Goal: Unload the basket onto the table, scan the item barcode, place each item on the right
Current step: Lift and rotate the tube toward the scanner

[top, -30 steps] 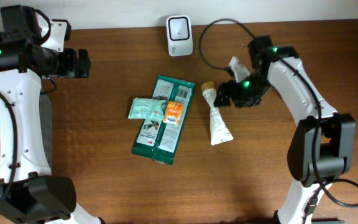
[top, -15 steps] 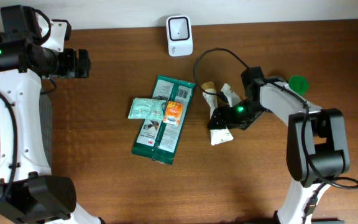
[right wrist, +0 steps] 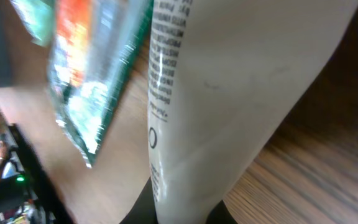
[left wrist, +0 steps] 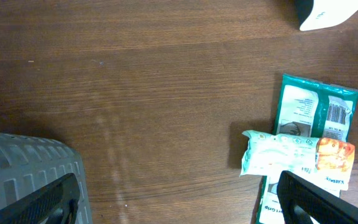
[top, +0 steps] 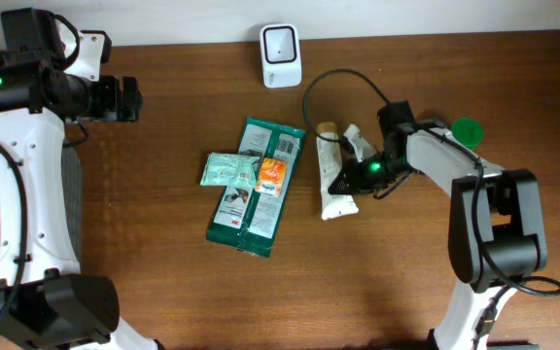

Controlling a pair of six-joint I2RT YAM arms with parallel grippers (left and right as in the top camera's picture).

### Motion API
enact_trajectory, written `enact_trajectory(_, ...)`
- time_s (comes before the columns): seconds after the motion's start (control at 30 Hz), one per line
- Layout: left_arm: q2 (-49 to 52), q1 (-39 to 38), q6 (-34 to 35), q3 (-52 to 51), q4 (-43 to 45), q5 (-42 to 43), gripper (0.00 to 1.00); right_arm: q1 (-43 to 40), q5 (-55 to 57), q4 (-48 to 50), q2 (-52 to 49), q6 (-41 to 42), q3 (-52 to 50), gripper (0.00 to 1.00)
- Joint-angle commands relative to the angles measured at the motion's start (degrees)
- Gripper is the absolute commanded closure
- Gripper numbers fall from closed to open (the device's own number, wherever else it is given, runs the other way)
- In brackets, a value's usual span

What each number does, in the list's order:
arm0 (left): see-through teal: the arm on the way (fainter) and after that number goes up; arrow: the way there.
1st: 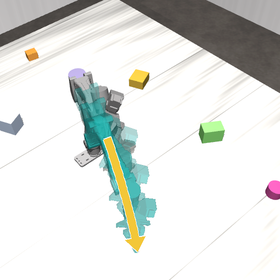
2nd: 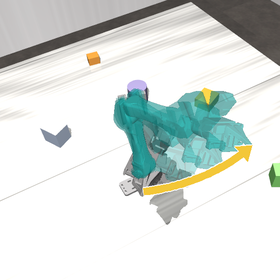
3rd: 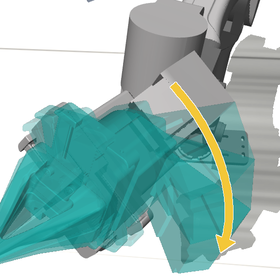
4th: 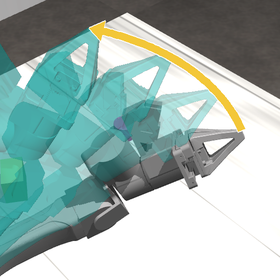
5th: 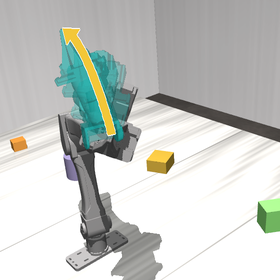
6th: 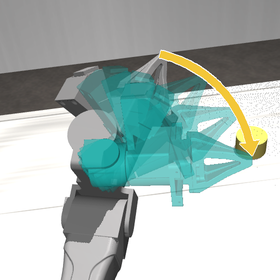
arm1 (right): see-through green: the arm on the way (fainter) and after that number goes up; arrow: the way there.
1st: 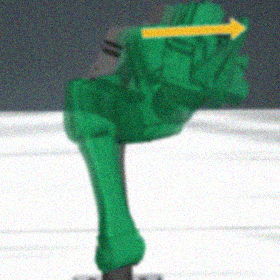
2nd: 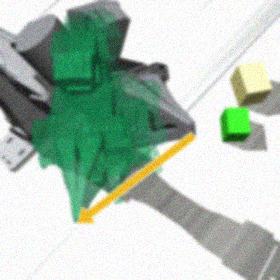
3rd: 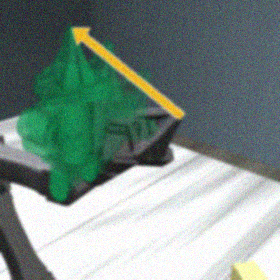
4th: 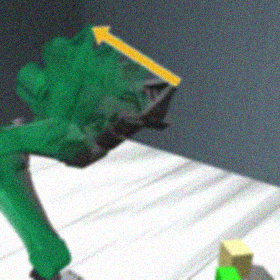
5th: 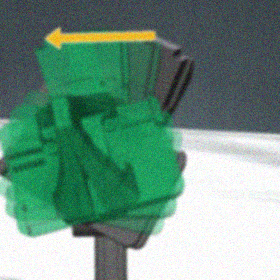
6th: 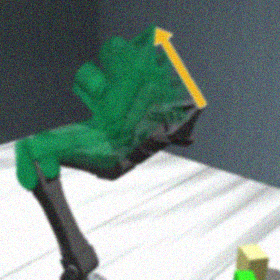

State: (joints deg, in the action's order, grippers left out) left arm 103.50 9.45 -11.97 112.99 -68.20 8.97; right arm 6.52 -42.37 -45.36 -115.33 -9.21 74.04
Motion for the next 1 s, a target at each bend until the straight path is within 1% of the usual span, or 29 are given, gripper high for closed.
enact_trajectory(0.0, -0.2, 0.1, 0.7, 0.3, 0.0, 0.2, 0.01, 0.1, -10.1, -0.5, 5.9, -1.1, 3.3, 0.96)
enact_trajectory(0.13, -0.2, 0.1, 0.7, 0.3, 0.0, 0.2, 0.01, 0.1, -20.2, -0.5, 16.5, -3.8, 3.3, 0.96)
enact_trajectory(0.17, -0.2, 0.1, 0.7, 0.3, 0.0, 0.2, 0.01, 0.2, -22.0, -0.5, 20.4, -4.1, 3.3, 0.96)
enact_trajectory(0.3, -0.2, 0.1, 0.7, 0.3, 0.0, 0.2, 0.01, 0.2, -25.4, -0.5, 29.6, -4.0, 3.3, 0.96)
enact_trajectory(0.4, -0.2, 0.1, 0.7, 0.3, 0.0, 0.2, 0.01, 0.2, -26.5, -1.1, 33.8, -3.8, 3.3, 0.96)
enact_trajectory(0.43, -0.2, 0.1, 0.7, 0.3, 0.0, 0.2, 0.01, 0.2, -26.4, -1.2, 34.8, -3.3, 3.3, 0.96)
enact_trajectory(0.5, -0.2, 0.1, 0.7, 0.3, 0.0, 0.2, 0.01, 0.2, -23.8, -1.1, 34.9, 0.9, 3.3, 0.96)
enact_trajectory(0.57, -0.2, 0.1, 0.7, 0.3, 0.0, 0.2, 0.01, 0.6, -15.4, -0.6, 34.5, 8.1, 3.3, 0.96)
enact_trajectory(0.67, -0.2, 0.1, 0.7, 0.3, 0.0, 0.2, 0.01, 3.8, -3.6, -0.9, 33.5, 11.8, 6.7, 0.96)
enact_trajectory(0.73, -0.2, 0.1, 0.7, 0.3, 0.0, 0.2, 0.01, 6.5, 4.0, -3.6, 30.9, 11.8, 13.0, 0.96)
enact_trajectory(0.83, -0.2, 0.1, 0.7, 0.3, 0.0, 0.2, 0.01, 11.8, 20.2, -10.1, 20.9, 8.9, 29.0, 0.96)
enact_trajectory(0.87, -0.2, 0.1, 0.7, 0.3, 0.0, 0.2, 0.01, 13.3, 25.7, -10.5, 17.4, 7.4, 32.9, 0.96)
enact_trajectory(0.9, -0.2, 0.1, 0.7, 0.3, 0.0, 0.2, 0.01, 14.7, 31.2, -9.4, 14.1, 6.3, 35.3, 0.96)
enact_trajectory(0.97, -0.2, 0.1, 0.7, 0.3, 0.0, 0.2, 0.01, 17.0, 44.3, -3.1, 8.6, 3.3, 36.0, 0.96)
